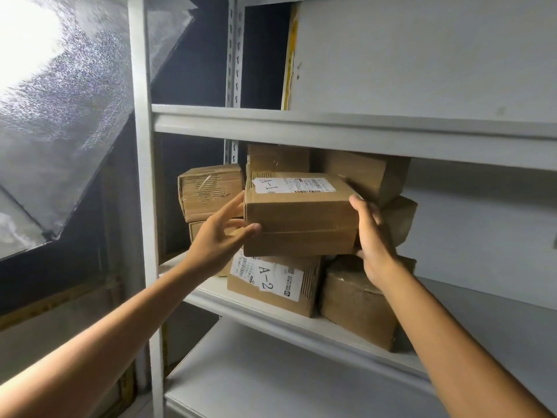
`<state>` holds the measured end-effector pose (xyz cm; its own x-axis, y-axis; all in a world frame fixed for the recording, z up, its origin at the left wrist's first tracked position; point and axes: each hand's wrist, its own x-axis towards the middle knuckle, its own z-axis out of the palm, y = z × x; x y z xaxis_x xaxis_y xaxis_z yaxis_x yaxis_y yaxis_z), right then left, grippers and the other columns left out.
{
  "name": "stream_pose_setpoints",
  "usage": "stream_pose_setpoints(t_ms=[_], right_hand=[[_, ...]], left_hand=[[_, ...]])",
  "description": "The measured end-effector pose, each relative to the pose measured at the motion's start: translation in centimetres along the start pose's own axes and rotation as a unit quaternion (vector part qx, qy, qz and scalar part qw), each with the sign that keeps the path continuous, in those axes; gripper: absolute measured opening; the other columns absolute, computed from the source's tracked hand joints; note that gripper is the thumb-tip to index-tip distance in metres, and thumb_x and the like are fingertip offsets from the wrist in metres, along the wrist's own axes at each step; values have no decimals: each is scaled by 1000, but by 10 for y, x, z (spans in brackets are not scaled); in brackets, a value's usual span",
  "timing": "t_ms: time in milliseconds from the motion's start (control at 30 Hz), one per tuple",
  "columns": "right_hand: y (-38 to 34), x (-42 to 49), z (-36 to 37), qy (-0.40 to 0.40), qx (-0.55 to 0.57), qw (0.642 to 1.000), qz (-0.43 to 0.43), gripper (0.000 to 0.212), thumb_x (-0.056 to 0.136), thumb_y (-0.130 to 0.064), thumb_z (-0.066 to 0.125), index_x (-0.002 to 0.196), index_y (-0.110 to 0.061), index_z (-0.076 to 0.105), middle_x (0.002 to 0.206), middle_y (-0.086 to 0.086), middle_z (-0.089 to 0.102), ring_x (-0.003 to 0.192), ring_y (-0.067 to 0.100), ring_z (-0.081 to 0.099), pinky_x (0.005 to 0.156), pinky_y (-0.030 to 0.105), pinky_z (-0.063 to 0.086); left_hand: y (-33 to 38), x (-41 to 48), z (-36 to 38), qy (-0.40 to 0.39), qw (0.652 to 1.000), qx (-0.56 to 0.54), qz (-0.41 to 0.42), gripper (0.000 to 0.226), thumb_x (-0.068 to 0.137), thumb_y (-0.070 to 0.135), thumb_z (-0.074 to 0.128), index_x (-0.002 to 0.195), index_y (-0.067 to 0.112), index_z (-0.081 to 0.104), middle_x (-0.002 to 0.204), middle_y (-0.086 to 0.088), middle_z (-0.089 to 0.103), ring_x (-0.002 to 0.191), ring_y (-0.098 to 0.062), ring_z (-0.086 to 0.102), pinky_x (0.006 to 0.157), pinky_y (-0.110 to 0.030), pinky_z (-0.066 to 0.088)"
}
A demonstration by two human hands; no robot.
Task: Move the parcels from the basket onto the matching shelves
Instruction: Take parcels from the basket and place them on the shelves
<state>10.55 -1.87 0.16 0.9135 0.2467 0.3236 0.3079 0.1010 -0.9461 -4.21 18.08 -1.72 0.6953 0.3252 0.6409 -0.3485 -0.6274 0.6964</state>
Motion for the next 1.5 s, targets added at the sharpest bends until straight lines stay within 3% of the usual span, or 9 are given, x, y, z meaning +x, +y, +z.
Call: stream_pose_setpoints(t_ms=[267,500,733,800,900,1033,1200,1333,1500], right_hand=[[-8,-57,-44,1,29,999,-30,39,69,-66,56,95,-38,59,116,-4,62,111,17,57,100,48,47],[-9,-109,-142,48,36,998,-21,32,72,-58,56,95,-37,58,110,-2,66,104,20,61,87,44,53],[-7,-168,-291,148,27,989,-2,13,92,-39,56,101,-30,56,103,1,65,94,19,63,65,33,53],[-5,-189,-334,196,23,980,11,12,91,-37,57,101,-29,57,104,1,64,96,21,63,70,38,53],[2,-225,-396,267,17,963,22,11,91,-34,58,100,-28,58,105,2,66,98,20,63,73,36,52],[14,-286,-469,361,-10,932,44,9,90,-31,59,97,-26,58,106,2,66,97,17,62,72,29,47],[28,-380,-536,467,-28,879,92,10,89,-23,58,98,-27,56,105,-2,62,94,15,62,67,27,50],[36,-456,-566,562,-33,814,142,19,90,-20,57,102,-35,56,113,-2,59,109,23,55,85,39,49],[50,-564,-579,644,-104,732,197,41,89,-35,65,125,-20,51,119,1,56,110,24,56,90,50,53]], left_hand=[[43,-46,16,30,999,-30,-2,62,65,77,58,122,66,37,112,50,49,103,22,51,65,3,41],[91,-68,88,-22,996,-81,-3,94,55,90,50,134,39,41,133,10,53,116,-7,55,93,-32,49],[151,-90,216,-130,978,-166,9,81,64,82,52,131,38,44,124,17,56,110,-1,57,87,-27,52],[169,-99,256,-176,960,-216,4,79,68,76,57,134,36,45,118,26,58,106,6,58,82,-19,53],[196,-117,319,-259,931,-254,28,42,88,42,52,130,36,52,117,18,66,107,-2,62,80,-22,55],[228,-147,404,-353,890,-288,28,37,94,16,47,129,25,56,107,18,70,97,0,65,72,-17,52],[266,-199,504,-477,818,-321,16,34,95,8,49,126,21,57,106,17,68,95,1,64,72,-18,52],[297,-259,572,-545,773,-326,-1,18,96,27,53,113,25,57,92,21,66,89,4,62,63,-18,52],[328,-359,631,-660,694,-283,52,47,90,38,60,133,23,49,121,6,57,108,-12,57,75,-25,56]])
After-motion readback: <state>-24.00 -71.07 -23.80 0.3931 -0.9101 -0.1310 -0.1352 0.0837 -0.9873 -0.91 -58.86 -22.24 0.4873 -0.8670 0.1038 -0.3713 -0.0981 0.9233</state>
